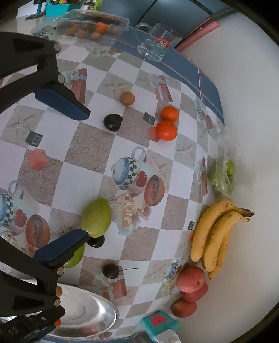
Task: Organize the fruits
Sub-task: 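Withdraw both open tools from the bowl toward the remaining fruits, then grasp the green mango with the left tool while the right tool grasps the dark cherry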
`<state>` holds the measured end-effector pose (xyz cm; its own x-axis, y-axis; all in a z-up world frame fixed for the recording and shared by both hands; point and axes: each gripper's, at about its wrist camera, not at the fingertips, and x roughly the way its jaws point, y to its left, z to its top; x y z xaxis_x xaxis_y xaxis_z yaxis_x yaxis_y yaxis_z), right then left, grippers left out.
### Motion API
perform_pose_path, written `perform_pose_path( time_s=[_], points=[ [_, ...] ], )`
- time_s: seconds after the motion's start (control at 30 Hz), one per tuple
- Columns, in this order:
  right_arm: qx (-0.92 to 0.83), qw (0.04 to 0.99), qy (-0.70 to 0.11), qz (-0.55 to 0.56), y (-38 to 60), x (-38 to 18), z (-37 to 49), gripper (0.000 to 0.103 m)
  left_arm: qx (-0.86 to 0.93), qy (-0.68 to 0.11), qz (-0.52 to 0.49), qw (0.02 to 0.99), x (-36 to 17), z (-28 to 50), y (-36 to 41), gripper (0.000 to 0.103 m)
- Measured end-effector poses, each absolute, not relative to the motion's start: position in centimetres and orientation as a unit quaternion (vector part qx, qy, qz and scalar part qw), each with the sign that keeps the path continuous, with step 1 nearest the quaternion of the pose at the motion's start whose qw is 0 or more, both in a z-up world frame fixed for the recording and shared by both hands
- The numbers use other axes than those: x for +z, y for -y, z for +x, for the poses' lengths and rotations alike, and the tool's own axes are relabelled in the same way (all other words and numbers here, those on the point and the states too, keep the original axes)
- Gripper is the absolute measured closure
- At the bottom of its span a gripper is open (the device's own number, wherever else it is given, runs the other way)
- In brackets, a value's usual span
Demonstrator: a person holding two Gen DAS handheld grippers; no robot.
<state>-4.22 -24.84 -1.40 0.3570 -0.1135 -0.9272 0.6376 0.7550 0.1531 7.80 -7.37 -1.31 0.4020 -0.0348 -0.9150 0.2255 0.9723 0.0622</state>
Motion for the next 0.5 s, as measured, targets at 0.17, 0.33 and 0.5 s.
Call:
perform_pose_path(
  time_s=[0.17,0.33,0.5],
  points=[
    [-0.241,0.790,-0.504,0.253,24.85,-1.33,-4.25,0.014,-0.082,-0.537,0.071,0.837,-1.34,8.03,6.96,0.000],
    [-0.247,0.798,-0.488,0.254,24.99,-1.20,-4.29,0.007,-0.092,-0.520,0.064,0.847,-1.21,8.19,6.92,0.000],
    [-0.253,0.805,-0.472,0.256,25.29,-1.04,-4.13,0.007,-0.097,-0.534,0.049,0.838,-1.75,8.82,6.72,0.000]
  ],
)
